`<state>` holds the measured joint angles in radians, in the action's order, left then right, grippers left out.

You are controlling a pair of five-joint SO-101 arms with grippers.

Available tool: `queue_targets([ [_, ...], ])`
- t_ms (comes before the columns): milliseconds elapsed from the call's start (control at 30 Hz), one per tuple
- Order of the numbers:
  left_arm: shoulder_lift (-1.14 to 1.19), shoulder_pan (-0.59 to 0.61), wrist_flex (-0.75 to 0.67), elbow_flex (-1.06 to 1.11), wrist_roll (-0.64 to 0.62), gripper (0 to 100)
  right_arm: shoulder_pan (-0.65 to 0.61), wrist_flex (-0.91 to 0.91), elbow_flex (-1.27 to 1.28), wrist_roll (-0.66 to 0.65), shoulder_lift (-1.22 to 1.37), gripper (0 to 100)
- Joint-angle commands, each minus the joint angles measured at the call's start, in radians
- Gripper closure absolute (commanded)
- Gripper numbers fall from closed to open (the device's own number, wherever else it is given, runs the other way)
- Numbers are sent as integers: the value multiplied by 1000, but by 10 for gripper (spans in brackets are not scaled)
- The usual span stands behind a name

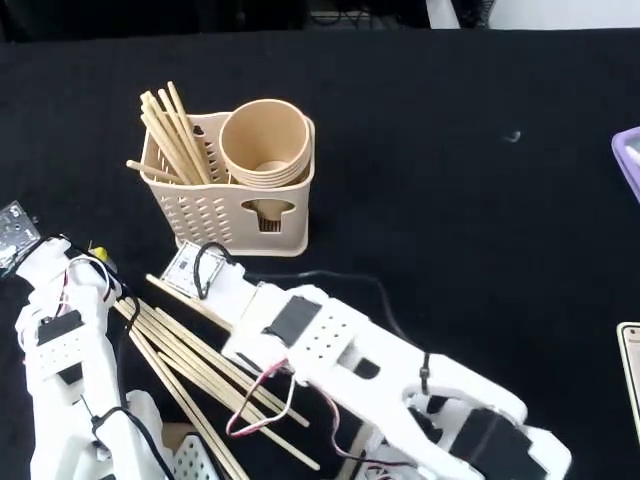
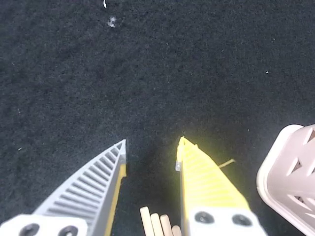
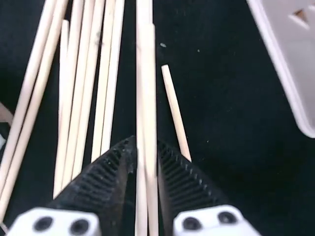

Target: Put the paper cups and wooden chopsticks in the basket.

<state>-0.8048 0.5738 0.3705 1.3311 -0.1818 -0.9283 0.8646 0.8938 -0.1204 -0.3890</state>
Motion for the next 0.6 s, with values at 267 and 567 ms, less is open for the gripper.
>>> queue_targets([
  [267, -12, 8, -20, -13, 0, 830, 18, -34, -67, 9, -236, 988],
  [567, -12, 8, -20, -13, 0, 830, 31, -37, -302, 8, -381, 988],
])
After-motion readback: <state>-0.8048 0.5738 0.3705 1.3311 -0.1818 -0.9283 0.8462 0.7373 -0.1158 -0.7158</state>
